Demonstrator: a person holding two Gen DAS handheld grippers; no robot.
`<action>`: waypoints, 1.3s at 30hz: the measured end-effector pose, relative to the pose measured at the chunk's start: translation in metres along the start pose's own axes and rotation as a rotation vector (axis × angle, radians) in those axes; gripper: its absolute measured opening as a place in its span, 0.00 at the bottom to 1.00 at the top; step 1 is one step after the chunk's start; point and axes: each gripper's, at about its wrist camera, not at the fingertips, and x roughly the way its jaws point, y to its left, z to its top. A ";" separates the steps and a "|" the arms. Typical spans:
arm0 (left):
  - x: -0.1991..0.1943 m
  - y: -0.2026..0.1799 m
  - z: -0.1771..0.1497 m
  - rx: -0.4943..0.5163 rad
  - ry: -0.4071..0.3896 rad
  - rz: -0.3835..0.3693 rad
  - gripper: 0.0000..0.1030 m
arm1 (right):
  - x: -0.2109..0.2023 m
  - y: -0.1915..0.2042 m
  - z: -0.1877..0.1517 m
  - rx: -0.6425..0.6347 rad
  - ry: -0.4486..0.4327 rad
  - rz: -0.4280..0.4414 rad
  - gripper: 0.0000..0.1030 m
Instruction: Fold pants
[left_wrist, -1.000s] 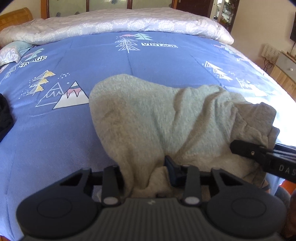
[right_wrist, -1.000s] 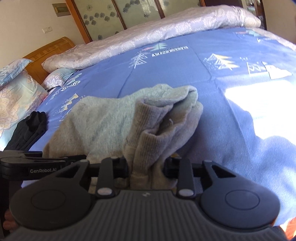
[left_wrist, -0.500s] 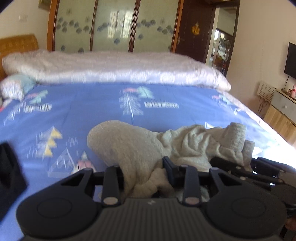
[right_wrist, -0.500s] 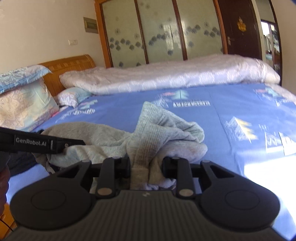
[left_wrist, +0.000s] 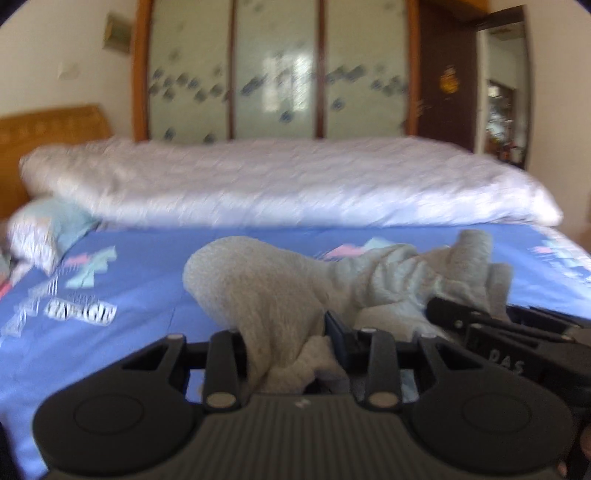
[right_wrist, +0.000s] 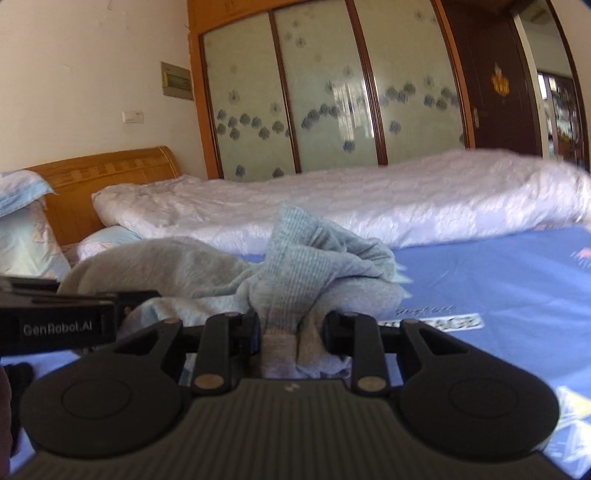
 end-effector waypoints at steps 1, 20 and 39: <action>0.025 0.007 -0.005 -0.019 0.047 0.027 0.31 | 0.022 -0.003 -0.006 0.035 0.047 -0.008 0.31; -0.131 0.000 -0.087 -0.081 0.198 0.105 0.57 | -0.128 0.008 -0.071 0.231 0.233 -0.112 0.69; -0.341 -0.028 -0.135 0.005 0.107 0.138 1.00 | -0.304 0.065 -0.087 0.172 0.229 -0.130 1.00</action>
